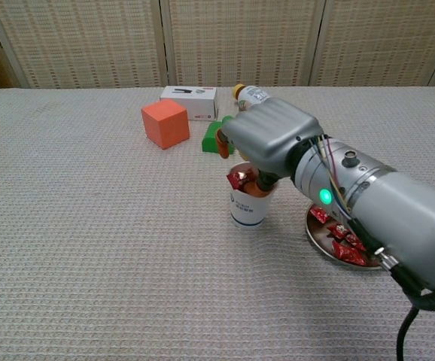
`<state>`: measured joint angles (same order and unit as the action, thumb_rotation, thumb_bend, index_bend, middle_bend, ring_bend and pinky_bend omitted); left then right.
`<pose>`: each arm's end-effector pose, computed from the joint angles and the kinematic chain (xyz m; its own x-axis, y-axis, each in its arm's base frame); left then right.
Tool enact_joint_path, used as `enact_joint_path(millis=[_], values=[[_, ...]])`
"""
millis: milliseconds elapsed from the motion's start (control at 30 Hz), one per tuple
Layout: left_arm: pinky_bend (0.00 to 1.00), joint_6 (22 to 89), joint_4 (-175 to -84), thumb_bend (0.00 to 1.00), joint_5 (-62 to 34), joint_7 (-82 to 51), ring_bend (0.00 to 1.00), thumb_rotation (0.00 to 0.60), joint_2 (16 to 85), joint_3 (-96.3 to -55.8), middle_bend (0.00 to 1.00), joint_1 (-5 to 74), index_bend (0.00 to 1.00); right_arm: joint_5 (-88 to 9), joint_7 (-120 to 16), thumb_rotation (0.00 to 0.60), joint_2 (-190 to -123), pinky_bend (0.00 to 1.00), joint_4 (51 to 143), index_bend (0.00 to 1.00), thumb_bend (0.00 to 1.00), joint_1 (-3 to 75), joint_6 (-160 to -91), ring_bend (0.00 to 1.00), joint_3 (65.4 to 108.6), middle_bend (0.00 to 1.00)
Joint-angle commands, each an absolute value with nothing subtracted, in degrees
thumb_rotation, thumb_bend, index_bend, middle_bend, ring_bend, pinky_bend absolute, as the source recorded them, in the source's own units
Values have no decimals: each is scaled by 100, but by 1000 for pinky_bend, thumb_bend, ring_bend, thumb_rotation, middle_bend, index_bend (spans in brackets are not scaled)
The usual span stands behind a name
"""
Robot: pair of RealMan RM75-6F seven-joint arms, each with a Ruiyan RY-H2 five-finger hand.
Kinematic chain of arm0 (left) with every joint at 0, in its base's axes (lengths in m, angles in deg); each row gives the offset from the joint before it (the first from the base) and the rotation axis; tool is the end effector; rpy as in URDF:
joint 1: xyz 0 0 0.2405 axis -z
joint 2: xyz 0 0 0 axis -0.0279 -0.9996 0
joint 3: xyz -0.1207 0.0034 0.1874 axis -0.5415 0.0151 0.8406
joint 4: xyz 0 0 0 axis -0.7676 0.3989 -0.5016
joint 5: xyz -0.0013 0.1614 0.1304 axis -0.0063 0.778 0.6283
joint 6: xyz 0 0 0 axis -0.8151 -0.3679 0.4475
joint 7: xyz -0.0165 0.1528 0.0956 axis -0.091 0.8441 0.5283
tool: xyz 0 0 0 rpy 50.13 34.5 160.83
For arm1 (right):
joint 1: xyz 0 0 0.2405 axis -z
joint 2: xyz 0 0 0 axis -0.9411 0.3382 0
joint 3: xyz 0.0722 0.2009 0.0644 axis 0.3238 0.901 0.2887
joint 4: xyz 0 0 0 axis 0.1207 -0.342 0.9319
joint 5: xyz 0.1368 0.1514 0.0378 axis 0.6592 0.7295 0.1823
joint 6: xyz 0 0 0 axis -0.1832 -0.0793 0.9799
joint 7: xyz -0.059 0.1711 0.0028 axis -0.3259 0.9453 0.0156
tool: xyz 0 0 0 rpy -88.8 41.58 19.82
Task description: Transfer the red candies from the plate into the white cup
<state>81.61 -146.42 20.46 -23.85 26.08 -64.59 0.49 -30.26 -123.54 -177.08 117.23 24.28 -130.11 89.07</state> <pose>-0.2835 0.1785 0.1615 0.4130 0.0536 0.9091 0.9061 -0.1250 -0.4042 -0.0237 -0.3012 -0.0696 0.7672 -0.0181 0.6411 -0.5785 -0.4510 0.6796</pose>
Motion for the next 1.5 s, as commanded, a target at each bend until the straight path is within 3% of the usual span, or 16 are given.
enact_joint_path(millis=[33,467,667,900,1500], values=[[275,8158,-14641,530,2038,-2387,210,600,2608,-6462,152,50,14,-2981,-12392,600,-17596,1000,11847,183,224,2419,-13094,771,8847,824],[275,8159,-14643,528,2040,-2361,210,600,2618,-6466,152,49,14,-3346,-11733,600,-16393,986,12699,115,224,2940,-13526,730,8287,808],[275,8071,-14669,529,2037,-2228,210,600,2657,-6455,153,76,14,-3720,-11040,600,-15877,979,12480,224,224,3356,-13335,714,7577,791],[275,8045,-14698,529,2015,-2125,210,600,2683,-6453,152,74,14,-4093,-10493,600,-15780,979,12039,294,224,3651,-13102,714,7100,791],[275,7983,-14706,529,1984,-2057,210,600,2699,-6454,153,95,14,-3956,-10130,600,-16038,979,11258,310,224,3797,-12635,714,7236,791]])
